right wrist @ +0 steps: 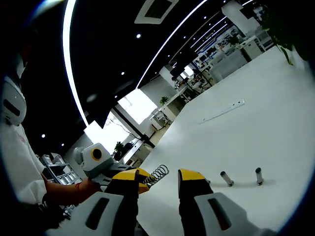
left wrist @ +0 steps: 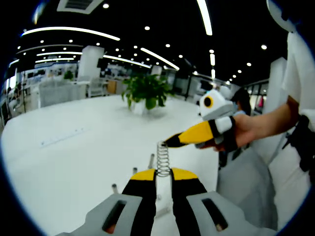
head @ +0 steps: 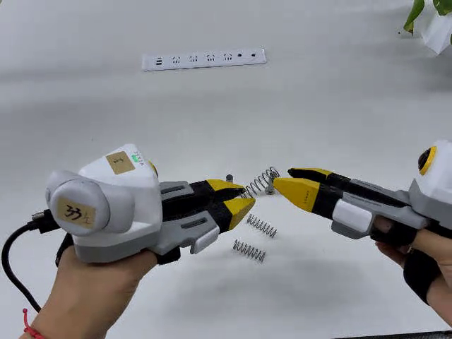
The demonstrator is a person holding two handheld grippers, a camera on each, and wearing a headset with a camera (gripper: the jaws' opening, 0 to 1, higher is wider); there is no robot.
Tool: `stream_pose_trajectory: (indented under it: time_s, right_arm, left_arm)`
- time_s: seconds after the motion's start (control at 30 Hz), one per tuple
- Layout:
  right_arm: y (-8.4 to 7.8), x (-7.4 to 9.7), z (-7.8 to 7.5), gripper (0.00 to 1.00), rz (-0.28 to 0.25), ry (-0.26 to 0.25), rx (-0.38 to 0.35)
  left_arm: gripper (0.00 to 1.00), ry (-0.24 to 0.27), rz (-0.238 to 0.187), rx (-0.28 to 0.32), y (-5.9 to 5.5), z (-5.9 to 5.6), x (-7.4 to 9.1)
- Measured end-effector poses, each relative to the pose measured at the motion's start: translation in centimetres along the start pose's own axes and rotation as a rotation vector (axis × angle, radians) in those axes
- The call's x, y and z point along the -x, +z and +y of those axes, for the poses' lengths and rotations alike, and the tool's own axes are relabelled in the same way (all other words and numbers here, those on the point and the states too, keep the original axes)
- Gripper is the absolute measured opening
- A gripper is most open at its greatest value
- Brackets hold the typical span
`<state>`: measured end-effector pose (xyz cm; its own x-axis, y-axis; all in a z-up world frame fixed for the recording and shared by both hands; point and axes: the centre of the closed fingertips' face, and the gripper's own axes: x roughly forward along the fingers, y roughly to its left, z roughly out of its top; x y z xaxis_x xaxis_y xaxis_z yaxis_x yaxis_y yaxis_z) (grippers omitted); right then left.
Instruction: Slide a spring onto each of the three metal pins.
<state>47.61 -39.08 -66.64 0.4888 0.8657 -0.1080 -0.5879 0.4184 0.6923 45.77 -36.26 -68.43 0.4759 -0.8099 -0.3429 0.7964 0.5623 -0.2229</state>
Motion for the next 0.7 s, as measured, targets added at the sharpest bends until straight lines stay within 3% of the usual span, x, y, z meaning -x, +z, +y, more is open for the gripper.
stream_pose_trajectory:
  time_s: [0.37,0.7]
  right_arm:
    - [0.8,-0.4,0.7,0.23,-0.072,0.039,-0.147]
    - [1.3,0.0,0.6,0.14,-0.089,0.049,-0.152]
  left_arm:
    - [0.10,-0.025,-0.063,0.005,1.4,-0.6,-0.2]
    - [0.10,-0.035,-0.077,0.008,1.7,-1.0,-0.3]
